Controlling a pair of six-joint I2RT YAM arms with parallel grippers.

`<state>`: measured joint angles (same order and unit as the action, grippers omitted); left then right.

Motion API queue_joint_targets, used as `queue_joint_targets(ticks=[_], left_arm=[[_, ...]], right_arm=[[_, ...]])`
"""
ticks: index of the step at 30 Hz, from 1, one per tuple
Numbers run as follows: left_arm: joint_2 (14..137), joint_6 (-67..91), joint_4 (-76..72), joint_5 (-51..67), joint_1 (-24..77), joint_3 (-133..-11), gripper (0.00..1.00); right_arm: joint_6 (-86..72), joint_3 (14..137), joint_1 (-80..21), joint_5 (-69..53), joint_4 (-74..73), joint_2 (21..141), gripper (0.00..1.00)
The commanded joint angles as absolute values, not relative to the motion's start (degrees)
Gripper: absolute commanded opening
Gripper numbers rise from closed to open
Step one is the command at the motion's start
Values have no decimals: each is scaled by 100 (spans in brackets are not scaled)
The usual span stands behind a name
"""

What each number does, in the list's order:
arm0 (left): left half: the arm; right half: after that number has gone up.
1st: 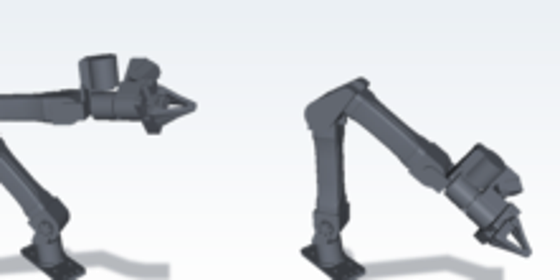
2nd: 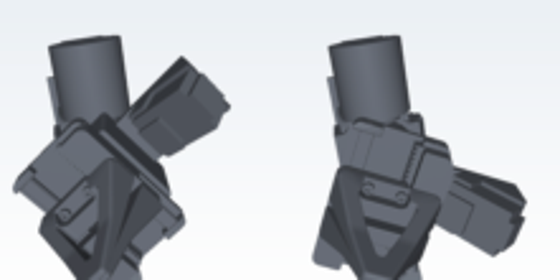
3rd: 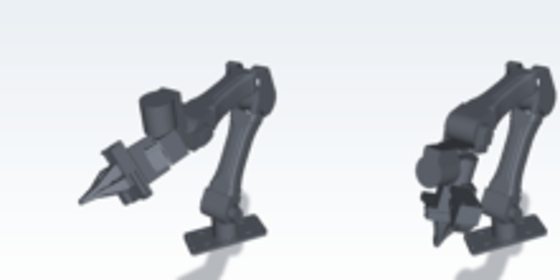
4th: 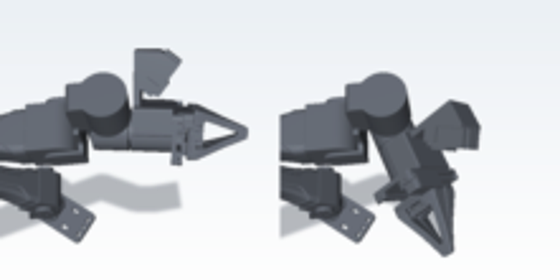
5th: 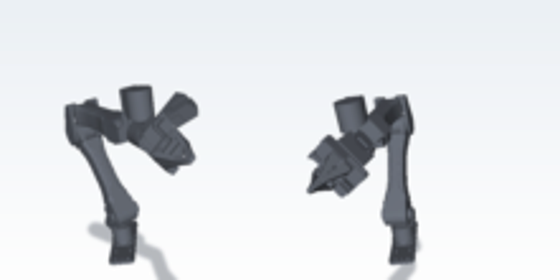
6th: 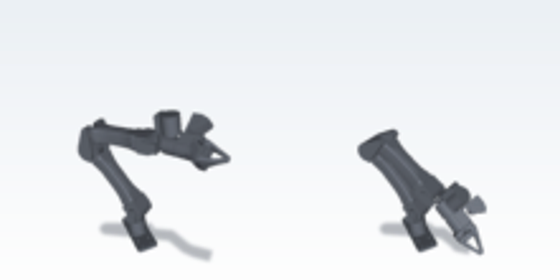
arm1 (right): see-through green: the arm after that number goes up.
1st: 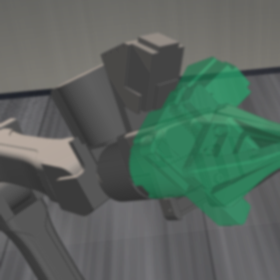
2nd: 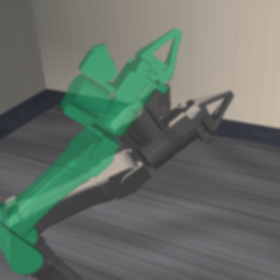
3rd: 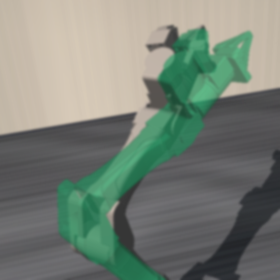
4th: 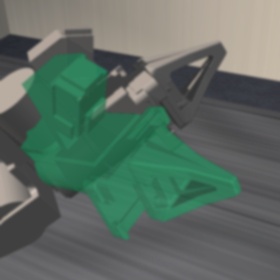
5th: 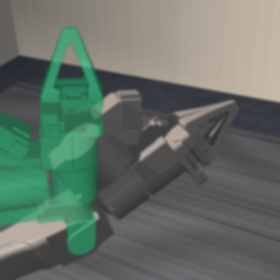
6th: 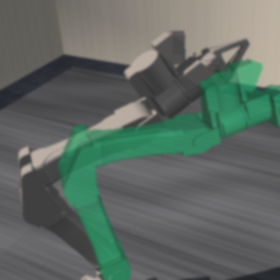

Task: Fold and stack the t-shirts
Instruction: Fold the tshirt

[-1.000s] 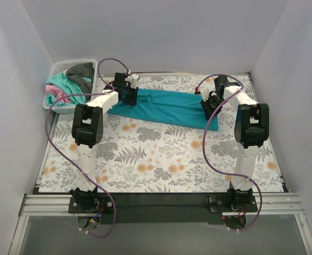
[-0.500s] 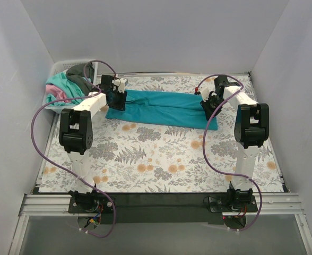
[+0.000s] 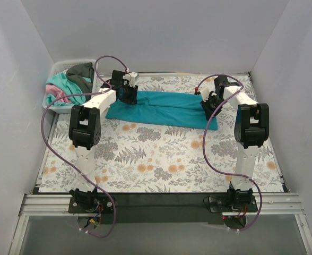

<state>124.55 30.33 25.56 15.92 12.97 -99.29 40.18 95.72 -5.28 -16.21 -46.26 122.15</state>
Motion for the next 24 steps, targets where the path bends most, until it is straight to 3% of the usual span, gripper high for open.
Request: queue_joint_targets(ticks=[1,24], left_arm=[[12717,3164,2523,1565,1327,-10309,32],[13210,2328,1345,870,2092,-10802,35]], right_arm=[[4069,9571,-536,-1617,-4667,12085,18],[4043,9562,-554,-1688,-4676,12146,17]])
